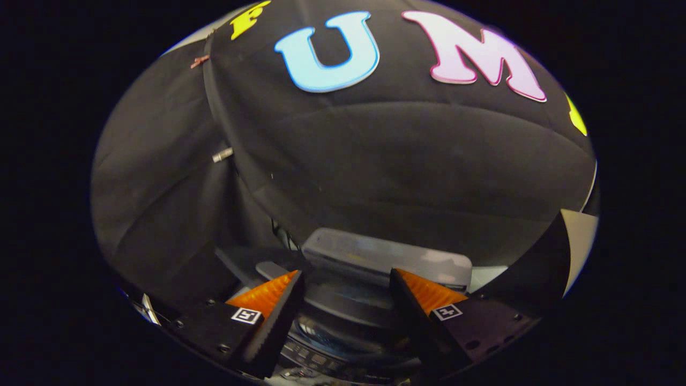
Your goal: Put the clothes into the washing machine and then close the washing machine lid.
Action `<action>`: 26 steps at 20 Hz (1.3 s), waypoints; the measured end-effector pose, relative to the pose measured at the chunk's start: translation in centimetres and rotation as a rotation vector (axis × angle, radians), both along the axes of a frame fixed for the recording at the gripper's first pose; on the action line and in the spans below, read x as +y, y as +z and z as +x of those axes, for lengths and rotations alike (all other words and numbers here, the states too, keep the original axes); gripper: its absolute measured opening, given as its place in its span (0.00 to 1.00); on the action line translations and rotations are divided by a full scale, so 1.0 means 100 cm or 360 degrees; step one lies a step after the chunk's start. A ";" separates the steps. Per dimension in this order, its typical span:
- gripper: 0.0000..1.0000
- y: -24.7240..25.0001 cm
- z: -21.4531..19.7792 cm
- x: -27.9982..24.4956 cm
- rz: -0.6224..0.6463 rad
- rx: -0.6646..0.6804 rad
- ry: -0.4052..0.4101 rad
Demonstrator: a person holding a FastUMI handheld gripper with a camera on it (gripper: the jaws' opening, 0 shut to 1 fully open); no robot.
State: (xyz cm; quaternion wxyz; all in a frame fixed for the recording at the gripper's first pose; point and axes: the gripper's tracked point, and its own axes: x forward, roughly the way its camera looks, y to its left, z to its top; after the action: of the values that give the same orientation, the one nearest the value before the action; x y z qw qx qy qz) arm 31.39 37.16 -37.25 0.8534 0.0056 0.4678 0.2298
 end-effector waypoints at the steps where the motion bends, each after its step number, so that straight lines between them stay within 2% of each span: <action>1: 0.99 -0.010 -0.007 0.005 -0.0023 0.0017 0.0039; 4: 0.99 0.000 -0.010 0.017 0.0013 -0.0066 0.0146; 14: 0.99 0.044 -0.016 0.036 0.0241 -0.0158 0.0182; 19: 0.99 0.099 -0.037 0.059 0.0471 -0.0294 0.0265; 26: 0.99 0.175 -0.063 0.041 0.0516 -0.0555 0.0236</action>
State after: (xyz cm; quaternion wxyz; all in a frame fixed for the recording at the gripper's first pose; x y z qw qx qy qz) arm 25.08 41.31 -19.79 0.8899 0.0683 0.2698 0.3614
